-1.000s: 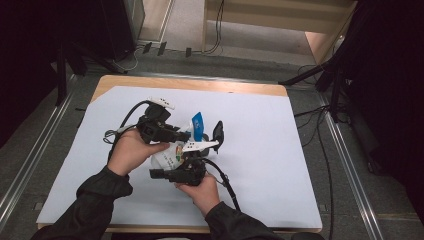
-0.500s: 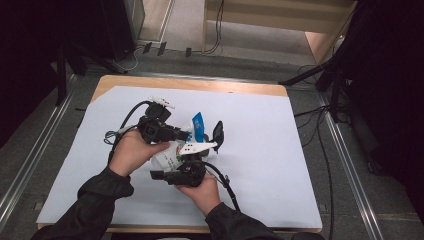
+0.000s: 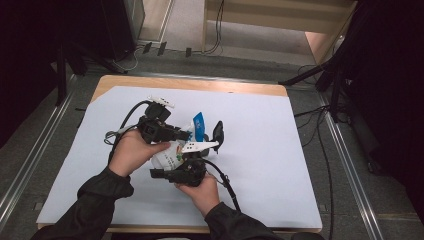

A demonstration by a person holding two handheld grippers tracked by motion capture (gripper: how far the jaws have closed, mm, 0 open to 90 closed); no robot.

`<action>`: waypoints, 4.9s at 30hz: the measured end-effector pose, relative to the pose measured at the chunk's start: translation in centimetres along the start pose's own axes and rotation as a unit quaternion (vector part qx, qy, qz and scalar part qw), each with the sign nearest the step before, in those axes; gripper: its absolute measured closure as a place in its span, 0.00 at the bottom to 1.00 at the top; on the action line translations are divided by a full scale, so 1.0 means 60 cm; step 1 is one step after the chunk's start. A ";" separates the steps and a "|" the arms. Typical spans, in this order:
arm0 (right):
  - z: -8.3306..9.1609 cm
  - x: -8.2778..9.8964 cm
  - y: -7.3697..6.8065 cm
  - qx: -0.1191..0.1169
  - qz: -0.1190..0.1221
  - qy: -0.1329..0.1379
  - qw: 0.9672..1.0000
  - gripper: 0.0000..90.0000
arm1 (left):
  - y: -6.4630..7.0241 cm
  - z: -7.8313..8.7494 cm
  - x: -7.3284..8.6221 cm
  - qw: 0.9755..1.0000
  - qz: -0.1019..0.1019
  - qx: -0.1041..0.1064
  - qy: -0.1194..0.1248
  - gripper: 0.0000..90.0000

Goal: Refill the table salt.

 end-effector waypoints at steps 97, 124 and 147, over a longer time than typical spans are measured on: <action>-0.008 -0.011 -0.007 0.000 0.000 0.000 1.000 0.71 | 0.001 0.011 -0.008 1.000 0.012 -0.014 0.013 0.89; -0.010 -0.011 -0.007 0.020 0.016 0.001 1.000 0.70 | 0.004 0.011 -0.009 1.000 0.004 -0.019 0.015 0.88; -0.012 -0.014 -0.008 0.025 0.012 -0.002 1.000 0.68 | 0.004 0.011 -0.011 0.999 0.001 -0.024 0.022 0.87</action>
Point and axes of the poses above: each handheld gripper's, and its own axes: z roughly backward along the jaws, x roughly out of its underside, y roughly to its right, the point moved 6 cm from there along -z, roughly forward along the jaws, and after that the axes turned 1 degree about -y, right-handed, at the moved point
